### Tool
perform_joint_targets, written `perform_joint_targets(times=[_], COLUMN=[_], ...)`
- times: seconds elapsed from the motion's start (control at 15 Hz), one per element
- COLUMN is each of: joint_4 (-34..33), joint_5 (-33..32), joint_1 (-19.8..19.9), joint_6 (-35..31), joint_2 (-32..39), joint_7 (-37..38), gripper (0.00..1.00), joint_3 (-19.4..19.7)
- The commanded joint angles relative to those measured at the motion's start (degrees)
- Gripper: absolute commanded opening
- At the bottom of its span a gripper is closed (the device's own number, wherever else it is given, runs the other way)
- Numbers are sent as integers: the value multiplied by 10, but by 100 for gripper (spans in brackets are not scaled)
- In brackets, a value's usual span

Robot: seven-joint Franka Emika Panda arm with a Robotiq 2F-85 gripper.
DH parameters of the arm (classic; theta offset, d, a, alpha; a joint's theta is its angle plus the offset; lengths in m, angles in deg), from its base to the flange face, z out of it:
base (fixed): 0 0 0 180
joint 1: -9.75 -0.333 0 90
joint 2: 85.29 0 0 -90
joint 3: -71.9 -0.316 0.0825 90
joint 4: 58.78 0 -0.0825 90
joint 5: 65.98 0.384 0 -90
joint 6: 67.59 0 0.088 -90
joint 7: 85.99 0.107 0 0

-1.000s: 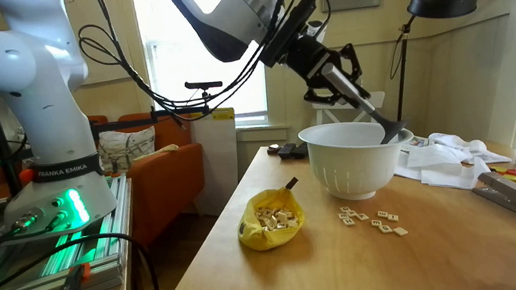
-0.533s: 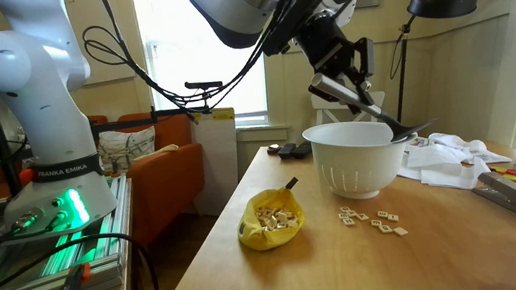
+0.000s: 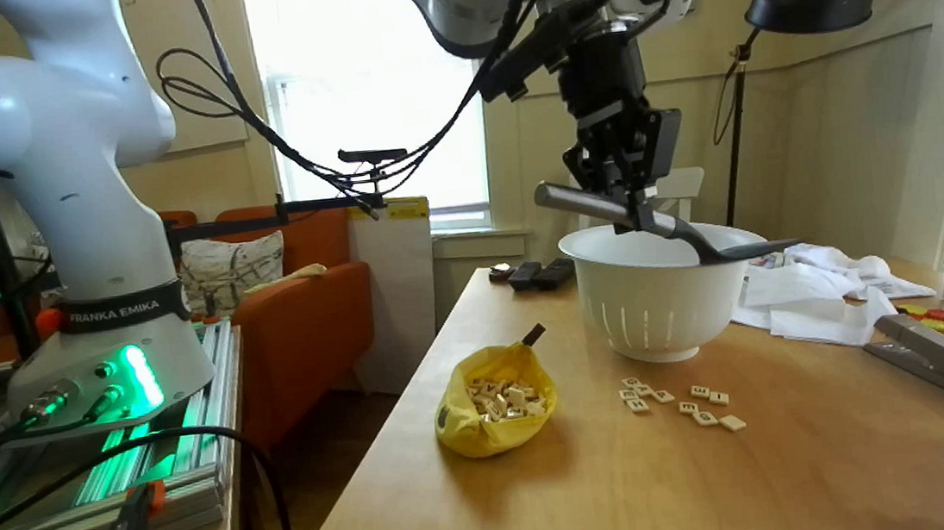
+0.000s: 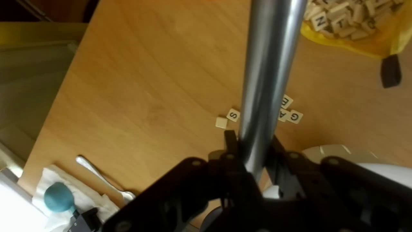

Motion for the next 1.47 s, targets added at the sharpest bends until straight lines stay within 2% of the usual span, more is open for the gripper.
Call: perform_joint_targets(times=[0.0,0.13,0.2,0.47,0.53,0.67,0.8,0.87,1.0,1.27,1.33,1.4], joint_4=[-37,-57,-68,-108,-113,-125,-110,-105,-105,-106,-106,-126], joint_5=[159,250,295,410,405,352,316,349,332,331,330,304], joint_1=[45,45,10,5,2,-3,-14,-3,-5,-10,-10,-16], joint_6=[54,83,96,112,87,59,23,52,32,26,26,91], joint_2=[4,6,9,18,26,44,58,36,54,62,62,78], joint_7=[-75,-110,-121,-100,-72,-6,63,-1,33,45,46,103], gripper=[6,6,6,6,6,6,6,24,24,24,6,6], joint_3=[-48,-48,-11,20,32,57,72,64,68,67,67,78])
